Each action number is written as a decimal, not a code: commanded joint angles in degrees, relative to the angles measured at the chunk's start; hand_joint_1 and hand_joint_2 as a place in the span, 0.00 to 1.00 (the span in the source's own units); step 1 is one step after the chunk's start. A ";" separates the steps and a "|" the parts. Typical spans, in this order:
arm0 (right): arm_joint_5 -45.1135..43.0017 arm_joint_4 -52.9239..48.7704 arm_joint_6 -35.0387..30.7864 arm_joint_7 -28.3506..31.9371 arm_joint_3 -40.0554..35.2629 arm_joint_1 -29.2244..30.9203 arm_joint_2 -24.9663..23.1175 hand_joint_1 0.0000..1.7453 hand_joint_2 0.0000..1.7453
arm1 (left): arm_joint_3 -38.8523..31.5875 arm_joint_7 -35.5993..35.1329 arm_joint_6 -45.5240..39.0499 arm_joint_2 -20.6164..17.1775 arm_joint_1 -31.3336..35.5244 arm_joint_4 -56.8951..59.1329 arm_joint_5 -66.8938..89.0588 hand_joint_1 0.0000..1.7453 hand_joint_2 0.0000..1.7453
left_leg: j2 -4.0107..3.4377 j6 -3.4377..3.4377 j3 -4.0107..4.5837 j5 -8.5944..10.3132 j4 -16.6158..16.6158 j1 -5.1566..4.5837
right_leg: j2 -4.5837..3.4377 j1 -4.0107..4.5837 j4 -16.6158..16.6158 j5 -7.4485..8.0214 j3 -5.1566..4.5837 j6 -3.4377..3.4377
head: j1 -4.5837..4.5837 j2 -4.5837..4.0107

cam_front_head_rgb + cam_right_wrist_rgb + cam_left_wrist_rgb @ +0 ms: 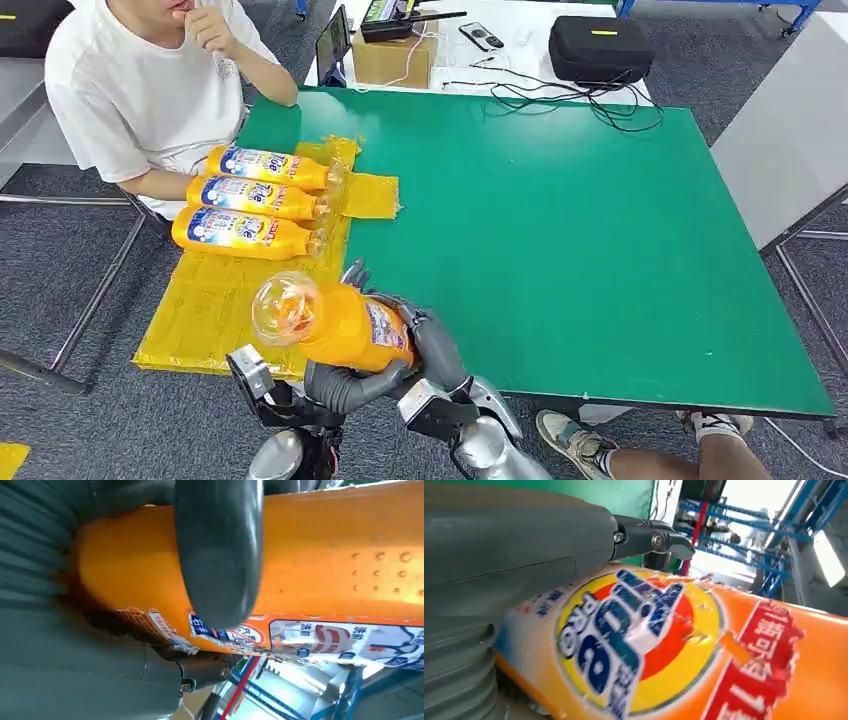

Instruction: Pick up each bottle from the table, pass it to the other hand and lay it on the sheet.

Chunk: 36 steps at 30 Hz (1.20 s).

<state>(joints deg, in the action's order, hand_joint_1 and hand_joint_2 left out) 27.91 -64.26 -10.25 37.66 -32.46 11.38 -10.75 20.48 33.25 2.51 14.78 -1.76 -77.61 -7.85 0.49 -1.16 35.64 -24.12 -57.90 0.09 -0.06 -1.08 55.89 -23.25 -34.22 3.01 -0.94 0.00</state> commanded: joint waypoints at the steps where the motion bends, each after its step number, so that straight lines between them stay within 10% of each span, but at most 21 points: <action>1: 1.22 9.92 2.84 -2.82 -7.69 2.36 1.07 1.00 1.00 | 0.66 0.19 -0.90 -0.97 2.20 -2.75 -1.03 0.00 1.00 | 0.07 0.07 -0.20 -0.05 0.05 0.06 | 0.09 0.07 -0.06 -0.07 0.23 -0.12 | 0.00 0.00; 6: 1.70 11.20 2.94 -3.54 -7.91 2.84 1.21 1.00 1.00 | 2.07 0.12 1.14 -1.56 2.21 -3.24 -1.26 0.00 1.00 | 0.04 0.07 -0.24 -0.07 0.06 0.05 | 0.07 0.07 -0.07 -0.08 0.25 -0.13 | 0.00 0.00; 7: 1.91 11.16 2.87 -3.87 -7.92 2.92 1.23 1.00 1.00 | 1.89 0.03 1.15 -1.48 2.37 -2.93 -1.24 0.35 1.00 | 0.03 0.09 -0.32 -0.11 0.05 0.08 | 0.07 0.10 -0.07 -0.12 0.32 -0.16 | -0.02 0.00; 8: 1.96 11.15 2.84 -4.64 -7.78 2.89 1.09 0.18 1.00 | 1.55 0.03 1.12 -1.39 2.44 -2.75 -1.27 1.00 1.00 | 0.08 0.07 -0.22 -0.07 0.04 0.06 | 0.13 0.07 -0.05 -0.10 0.23 -0.13 | 0.00 0.00; 9: 1.89 11.15 3.01 -5.04 -7.65 2.79 0.92 0.00 1.00 | 1.07 -0.24 1.44 -1.22 2.33 -2.75 -2.05 1.00 1.00 | 0.11 0.05 -0.16 -0.04 0.04 0.06 | 0.14 0.08 -0.06 -0.07 0.17 -0.10 | -0.02 0.00; 13: 1.63 10.55 2.69 -5.30 -7.23 2.04 0.52 0.00 1.00 | 0.26 -1.54 3.56 -1.16 1.93 -3.20 -4.86 1.00 1.00 | 0.05 0.06 -0.19 -0.06 0.03 0.06 | 0.09 0.08 -0.06 -0.07 0.18 -0.12 | -0.02 0.00; 14: 1.46 10.06 2.63 -5.22 -7.14 1.60 0.46 0.00 0.00 | 0.09 -1.91 4.32 -1.16 1.78 -3.51 -5.83 1.00 1.00 | 0.05 0.04 -0.12 -0.03 0.04 0.04 | 0.09 0.06 -0.06 -0.05 0.10 -0.09 | -0.02 0.00; 30: -0.95 4.60 1.02 -3.63 -2.88 -1.14 1.39 0.00 0.00 | -0.09 -7.67 10.48 -0.95 1.47 -5.70 -13.54 1.00 1.00 | 0.12 0.04 -0.09 -0.03 0.02 0.03 | 0.15 0.04 -0.03 -0.07 0.09 -0.09 | 0.00 0.00; 36: -3.42 -1.09 -4.48 1.33 1.94 -5.99 0.98 0.00 0.00 | -3.50 -3.58 -21.55 -0.76 7.92 -1.13 14.84 1.00 1.00 | 0.32 0.08 -0.18 -0.06 0.01 0.07 | 0.36 0.09 -0.02 -0.17 0.25 -0.15 | 0.02 0.00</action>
<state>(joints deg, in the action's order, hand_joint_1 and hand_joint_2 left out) 26.82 -61.09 -11.30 35.76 -34.86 10.56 -10.16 17.53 26.69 8.25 14.58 -2.38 -82.40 -16.27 0.51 -1.15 35.65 -24.12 -57.90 0.09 -0.05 -1.08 55.89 -23.25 -34.30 3.00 -0.92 0.00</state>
